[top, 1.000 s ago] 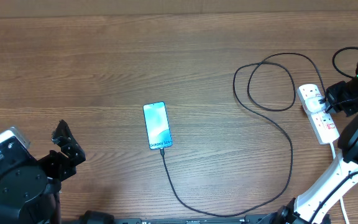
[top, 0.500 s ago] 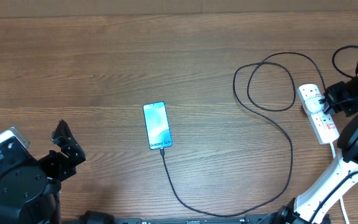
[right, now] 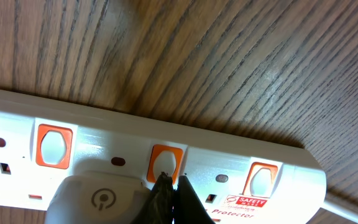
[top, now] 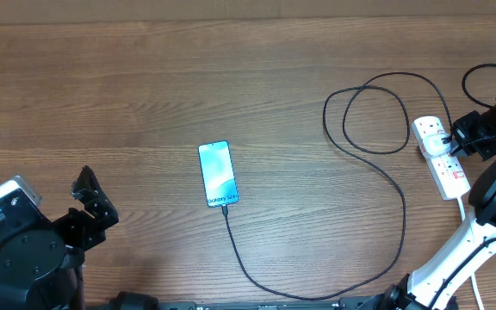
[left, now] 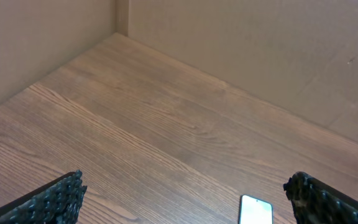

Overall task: Plug charger to phone and switch on socket
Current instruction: 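Press the orange switch on the power strip with the right gripper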

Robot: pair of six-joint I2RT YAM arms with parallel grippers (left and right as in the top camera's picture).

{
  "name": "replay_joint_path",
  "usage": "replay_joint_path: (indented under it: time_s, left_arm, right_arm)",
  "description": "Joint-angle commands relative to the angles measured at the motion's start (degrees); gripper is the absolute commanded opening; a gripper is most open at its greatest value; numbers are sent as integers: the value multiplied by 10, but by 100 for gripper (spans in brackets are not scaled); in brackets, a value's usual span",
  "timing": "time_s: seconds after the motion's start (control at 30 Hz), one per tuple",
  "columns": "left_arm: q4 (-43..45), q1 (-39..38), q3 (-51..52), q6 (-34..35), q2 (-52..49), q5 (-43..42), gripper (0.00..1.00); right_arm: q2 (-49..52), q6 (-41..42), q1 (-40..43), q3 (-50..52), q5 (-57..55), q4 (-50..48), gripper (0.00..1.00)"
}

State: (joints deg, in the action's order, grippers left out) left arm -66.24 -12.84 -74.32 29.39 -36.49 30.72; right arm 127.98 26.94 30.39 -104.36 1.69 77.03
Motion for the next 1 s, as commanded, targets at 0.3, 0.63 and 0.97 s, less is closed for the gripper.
replay_joint_path:
  time_s: [0.3, 0.63, 0.97]
  left_arm:
    - [0, -3, 1, -11, 2, 12, 100]
    - [0, -3, 1, -11, 2, 12, 100]
    - [0, -3, 1, -11, 2, 12, 100]
  right_arm:
    - [-2, -5, -21, 27, 9, -27, 4]
    - [-2, -5, -21, 39, 24, -21, 4]
    - [-2, -4, -25, 66, 23, -46, 4]
